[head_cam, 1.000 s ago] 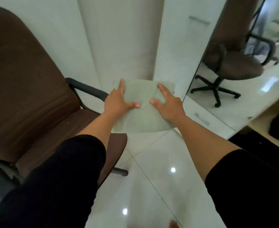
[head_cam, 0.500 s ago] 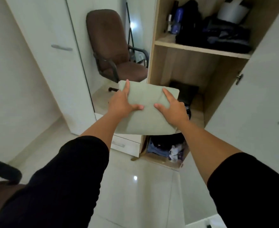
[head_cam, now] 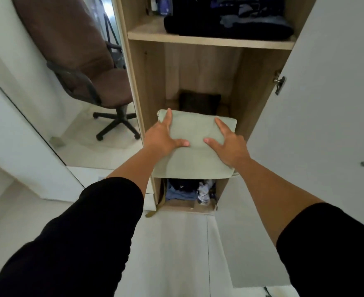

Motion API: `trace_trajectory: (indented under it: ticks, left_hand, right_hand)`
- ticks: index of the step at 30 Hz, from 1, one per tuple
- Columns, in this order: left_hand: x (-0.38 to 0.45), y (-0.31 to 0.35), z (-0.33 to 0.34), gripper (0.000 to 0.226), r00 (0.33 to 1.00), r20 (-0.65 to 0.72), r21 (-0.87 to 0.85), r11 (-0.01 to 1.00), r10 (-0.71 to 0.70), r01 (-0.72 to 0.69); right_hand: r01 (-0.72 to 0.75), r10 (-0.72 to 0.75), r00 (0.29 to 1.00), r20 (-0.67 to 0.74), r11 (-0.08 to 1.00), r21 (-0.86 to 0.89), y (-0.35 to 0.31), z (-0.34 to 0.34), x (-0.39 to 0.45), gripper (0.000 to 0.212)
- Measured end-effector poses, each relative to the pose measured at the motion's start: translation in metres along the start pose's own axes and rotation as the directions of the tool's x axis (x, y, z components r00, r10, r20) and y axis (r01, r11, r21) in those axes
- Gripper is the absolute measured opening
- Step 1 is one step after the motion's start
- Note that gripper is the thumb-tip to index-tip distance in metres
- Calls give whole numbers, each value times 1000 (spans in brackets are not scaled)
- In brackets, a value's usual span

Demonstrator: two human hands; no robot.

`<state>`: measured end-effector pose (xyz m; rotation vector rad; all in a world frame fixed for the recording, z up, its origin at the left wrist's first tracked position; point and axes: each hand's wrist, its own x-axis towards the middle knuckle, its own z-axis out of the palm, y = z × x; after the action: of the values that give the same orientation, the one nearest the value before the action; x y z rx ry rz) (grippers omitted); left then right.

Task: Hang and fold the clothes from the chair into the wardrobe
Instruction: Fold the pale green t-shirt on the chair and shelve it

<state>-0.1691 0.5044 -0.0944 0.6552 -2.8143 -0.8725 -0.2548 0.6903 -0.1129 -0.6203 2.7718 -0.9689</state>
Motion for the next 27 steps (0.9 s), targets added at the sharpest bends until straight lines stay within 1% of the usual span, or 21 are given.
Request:
trace_trajectory:
  ticks: [5, 9, 12, 15, 17, 20, 24, 27]
  left_hand:
    - [80, -23, 39, 112, 999, 37, -42, 999, 20, -18]
    - [149, -47, 77, 113, 996, 93, -36, 999, 16, -12]
    - [199, -69, 112, 113, 996, 84, -40, 999, -9, 12]
    - [242, -91, 151, 115, 995, 89, -74, 996, -51, 57]
    - [265, -103, 173, 115, 995, 86, -84, 995, -55, 62]
    - [293, -116, 201, 114, 993, 104, -89, 994, -48, 57]
    - [306, -135, 232, 116, 985, 157, -56, 995, -75, 85]
    - [304, -143, 243, 114, 985, 146, -67, 993, -87, 98]
  right_hand:
    - [-12, 12, 1000, -16, 1000, 4, 28, 26, 70, 72]
    - [-44, 44, 999, 1, 999, 7, 62, 67, 131, 73]
    - [-13, 13, 1000, 3, 1000, 14, 86, 97, 181, 73]
    - [-15, 15, 1000, 7, 1000, -11, 111, 126, 225, 72]
    - [-21, 21, 1000, 1, 1000, 16, 129, 146, 249, 73]
    - [-37, 38, 999, -7, 998, 59, 157, 172, 276, 76]
    - [-68, 67, 996, 53, 998, 13, 186, 198, 292, 77]
    - [-61, 61, 995, 76, 998, -2, 193, 207, 292, 73]
